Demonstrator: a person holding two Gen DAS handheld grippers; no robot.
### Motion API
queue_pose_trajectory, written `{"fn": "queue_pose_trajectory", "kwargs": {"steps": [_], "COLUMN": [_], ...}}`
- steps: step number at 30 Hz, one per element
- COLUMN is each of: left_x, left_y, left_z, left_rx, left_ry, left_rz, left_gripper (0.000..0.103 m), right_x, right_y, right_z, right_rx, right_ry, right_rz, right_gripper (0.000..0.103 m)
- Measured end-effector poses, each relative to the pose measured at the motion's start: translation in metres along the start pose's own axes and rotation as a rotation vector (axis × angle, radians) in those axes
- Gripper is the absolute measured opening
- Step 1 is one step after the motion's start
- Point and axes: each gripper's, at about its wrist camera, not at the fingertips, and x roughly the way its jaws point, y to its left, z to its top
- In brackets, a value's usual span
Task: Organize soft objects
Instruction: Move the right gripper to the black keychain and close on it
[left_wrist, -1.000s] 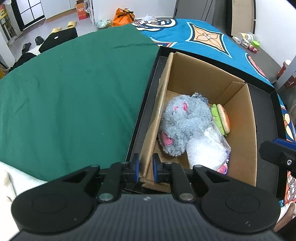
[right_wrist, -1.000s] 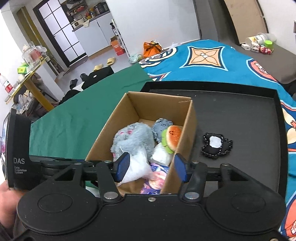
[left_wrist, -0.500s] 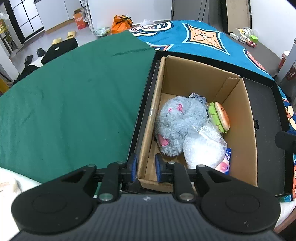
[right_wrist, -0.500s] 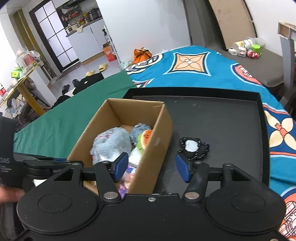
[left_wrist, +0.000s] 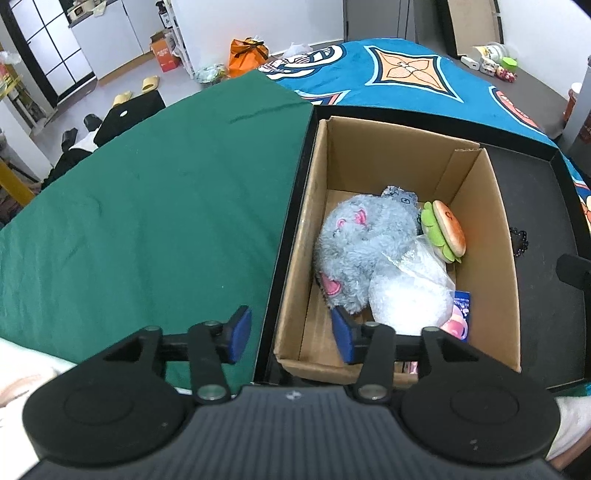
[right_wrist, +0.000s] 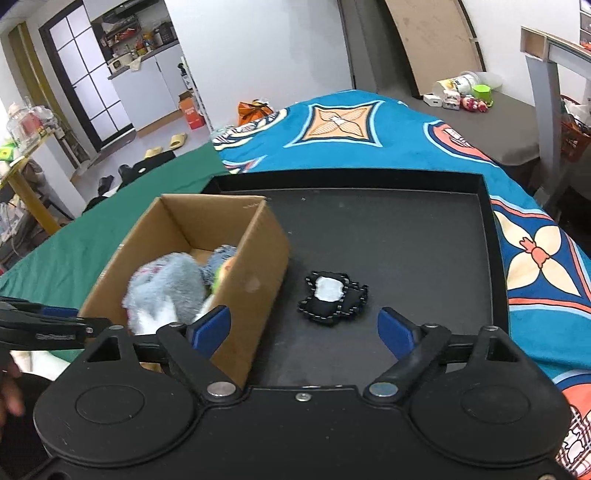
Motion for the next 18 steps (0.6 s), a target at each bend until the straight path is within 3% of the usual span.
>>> {"fn": "queue_pose_trajectory", "kwargs": {"steps": [18], "left_x": [0.008], "left_y": [-0.024], "left_z": [-0.001], "left_rx": [0.117], "left_ry": [0.009], "left_rz": [0.114], "left_gripper": [0.057], "right_x": [0.049], "right_y": [-0.030], "right_z": [-0.002], "right_rx": [0.072], "right_ry": [0.015], "right_rz": [-0.012], "right_gripper": [0.085]}}
